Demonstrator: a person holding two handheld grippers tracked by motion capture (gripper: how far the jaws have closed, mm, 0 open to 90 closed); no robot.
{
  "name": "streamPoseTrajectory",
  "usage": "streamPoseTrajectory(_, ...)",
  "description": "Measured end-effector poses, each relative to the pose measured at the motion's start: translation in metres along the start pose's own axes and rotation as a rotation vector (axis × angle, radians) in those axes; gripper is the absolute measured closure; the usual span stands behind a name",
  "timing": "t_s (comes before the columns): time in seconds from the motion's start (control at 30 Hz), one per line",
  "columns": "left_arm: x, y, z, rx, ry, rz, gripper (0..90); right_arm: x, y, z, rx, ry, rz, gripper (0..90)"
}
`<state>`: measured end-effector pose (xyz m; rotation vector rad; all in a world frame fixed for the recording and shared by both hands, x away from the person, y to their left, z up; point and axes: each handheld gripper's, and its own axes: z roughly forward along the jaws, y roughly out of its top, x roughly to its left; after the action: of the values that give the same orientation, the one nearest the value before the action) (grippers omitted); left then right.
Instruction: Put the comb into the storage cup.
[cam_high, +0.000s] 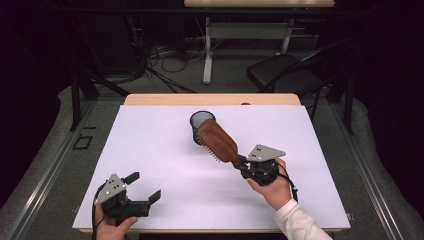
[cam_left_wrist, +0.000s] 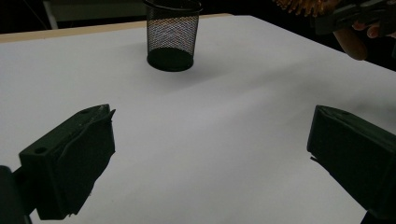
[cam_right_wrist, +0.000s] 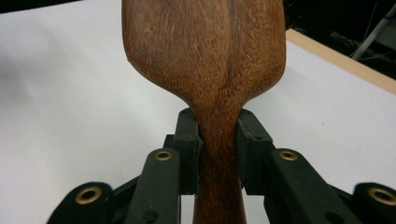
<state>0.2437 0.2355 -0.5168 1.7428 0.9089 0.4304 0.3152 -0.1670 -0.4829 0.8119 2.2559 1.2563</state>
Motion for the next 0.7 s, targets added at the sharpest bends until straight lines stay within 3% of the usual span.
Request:
streamPoseTrajectory(0.27, 0.0, 0.0, 0.002, 0.012, 0.002, 0.004, 1.3, 0.006, 0.011, 0.006, -0.075, -0.001, 0.016, 73.1)
streamPoseTrajectory(0.7, -0.003, 0.005, 0.008, 0.006, -0.021, -0.001, 1.9, 0.022, 0.012, 0.01, -0.157, -0.073, -0.073, 73.1)
